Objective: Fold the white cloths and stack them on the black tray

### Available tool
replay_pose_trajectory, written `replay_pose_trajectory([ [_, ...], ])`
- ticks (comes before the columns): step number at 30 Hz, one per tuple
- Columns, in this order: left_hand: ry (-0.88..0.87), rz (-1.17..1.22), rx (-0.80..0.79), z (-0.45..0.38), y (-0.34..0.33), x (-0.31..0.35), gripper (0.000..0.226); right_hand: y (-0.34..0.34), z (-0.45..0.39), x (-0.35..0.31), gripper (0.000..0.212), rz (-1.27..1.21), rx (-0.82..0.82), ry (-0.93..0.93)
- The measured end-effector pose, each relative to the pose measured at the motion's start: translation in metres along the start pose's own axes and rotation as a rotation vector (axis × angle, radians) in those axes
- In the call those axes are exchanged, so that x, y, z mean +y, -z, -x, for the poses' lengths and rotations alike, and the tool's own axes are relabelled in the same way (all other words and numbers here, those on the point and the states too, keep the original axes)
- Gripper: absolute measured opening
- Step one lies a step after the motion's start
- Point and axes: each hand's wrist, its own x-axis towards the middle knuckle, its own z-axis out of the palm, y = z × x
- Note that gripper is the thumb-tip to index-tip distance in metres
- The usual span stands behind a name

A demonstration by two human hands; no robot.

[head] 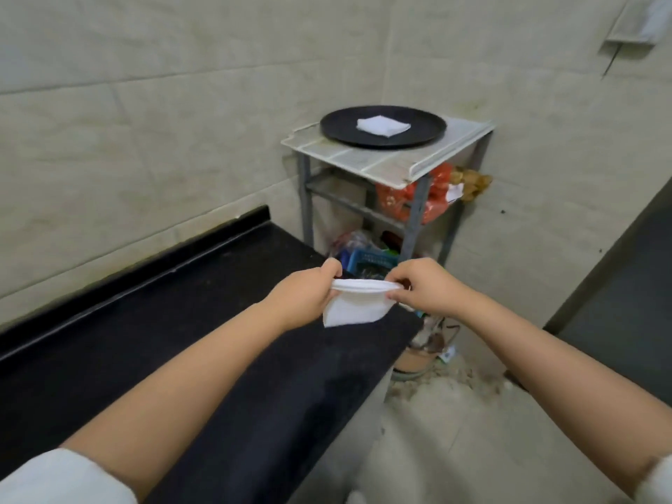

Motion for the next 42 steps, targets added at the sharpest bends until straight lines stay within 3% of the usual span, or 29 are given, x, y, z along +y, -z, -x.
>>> replay_pose_trajectory([
  [7,-0.154,-0.125,0.348,-0.157,0.051,-0.028,0.02,0.105,-0.119,0.072,0.018,-0.002,0.156,0.067],
  [10,-0.167,-0.089,0.391,-0.207,0.077,-0.034,0.016,0.138,-0.161,0.096,0.018,-0.006,0.189,0.09],
  [14,-0.012,-0.07,0.452,-0.274,0.109,-0.03,0.044,0.176,-0.224,0.132,0.018,-0.064,0.254,0.089],
  [20,0.257,-0.06,0.505,-0.397,0.138,-0.034,0.029,0.22,-0.342,0.203,0.015,-0.277,0.169,0.063],
  [23,0.396,-0.029,0.642,-0.455,0.14,-0.038,0.029,0.23,-0.405,0.239,0.013,-0.301,0.237,0.158],
  [26,0.423,-0.004,0.734,-0.493,0.131,-0.038,0.025,0.228,-0.449,0.273,0.016,-0.277,0.335,0.266],
  [29,0.401,-0.064,0.66,-0.511,0.1,-0.036,0.026,0.207,-0.47,0.311,0.017,-0.223,0.266,0.346],
  [33,0.52,-0.155,0.337,-0.519,0.059,-0.026,0.03,0.177,-0.473,0.347,0.022,-0.067,0.049,0.454],
  [38,0.547,-0.16,0.391,-0.523,0.053,-0.013,0.029,0.18,-0.471,0.359,0.022,-0.094,0.05,0.506],
  [42,0.578,-0.214,0.288,-0.52,0.049,-0.01,0.033,0.179,-0.467,0.363,0.019,0.004,0.015,0.552],
])
